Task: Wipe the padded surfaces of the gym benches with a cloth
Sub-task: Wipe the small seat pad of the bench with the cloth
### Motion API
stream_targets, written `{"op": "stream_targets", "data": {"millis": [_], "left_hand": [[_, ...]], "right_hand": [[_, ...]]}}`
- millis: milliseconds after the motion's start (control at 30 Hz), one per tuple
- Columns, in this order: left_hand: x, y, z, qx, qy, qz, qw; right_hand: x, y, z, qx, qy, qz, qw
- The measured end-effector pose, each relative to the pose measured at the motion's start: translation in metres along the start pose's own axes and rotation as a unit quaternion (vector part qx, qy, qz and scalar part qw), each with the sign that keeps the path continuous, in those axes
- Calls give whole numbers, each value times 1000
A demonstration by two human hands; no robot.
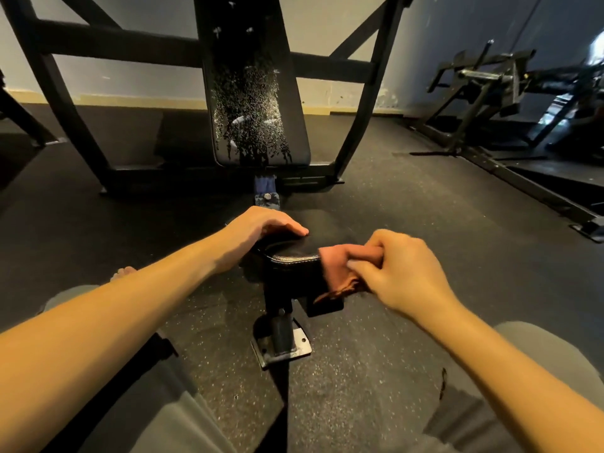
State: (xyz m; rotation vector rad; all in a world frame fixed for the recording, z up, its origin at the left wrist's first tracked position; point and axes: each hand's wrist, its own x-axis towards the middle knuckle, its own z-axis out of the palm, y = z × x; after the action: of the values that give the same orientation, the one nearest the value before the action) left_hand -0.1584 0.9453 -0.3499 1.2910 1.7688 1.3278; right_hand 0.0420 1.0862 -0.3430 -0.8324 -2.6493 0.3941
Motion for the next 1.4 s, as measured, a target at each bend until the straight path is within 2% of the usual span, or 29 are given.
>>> {"op": "stream_targets", "data": {"millis": [67,200,333,400,600,800,867,933,1000,1100,1167,1233,1300,1400], "left_hand": [[-3,-23,-13,39,26,2,999],[-11,-42,-16,5,171,-11,985],[-32,-57,-23,-6,182,-70,981],[-38,-57,-22,5,176,-70,982],[-34,-53,-15,-16,189,-47,981],[-29,-45,-17,80,183,-41,979],[-21,-40,-11,94,193,-56,975],[-10,-31,-3,130,180,-57,973],[2,-18,3,156,138,-63,976],[18,5,12,215,82,-79,970],[24,15,19,247,68,-83,963],[24,19,27,288,51,-75,953],[24,23,36,363,30,-67,929],[27,25,51,447,57,-58,891]], "right_hand": [[-3,4,-14,22,16,10,1000],[-20,-60,2,87,-11,-100,991],[-15,-116,42,-41,17,-146,988],[-13,-114,49,-63,38,-114,991],[-27,-81,37,-38,43,-44,997],[-2,20,-17,-98,48,74,991],[16,49,-39,-96,24,66,993],[36,62,-53,-31,-14,16,999],[57,66,-61,48,-92,-39,994],[78,68,-58,147,-260,-100,949],[86,70,-53,151,-335,-138,920],[91,74,-54,156,-381,-152,899],[99,85,-61,192,-409,-140,881],[111,94,-55,203,-416,-138,876]]}}
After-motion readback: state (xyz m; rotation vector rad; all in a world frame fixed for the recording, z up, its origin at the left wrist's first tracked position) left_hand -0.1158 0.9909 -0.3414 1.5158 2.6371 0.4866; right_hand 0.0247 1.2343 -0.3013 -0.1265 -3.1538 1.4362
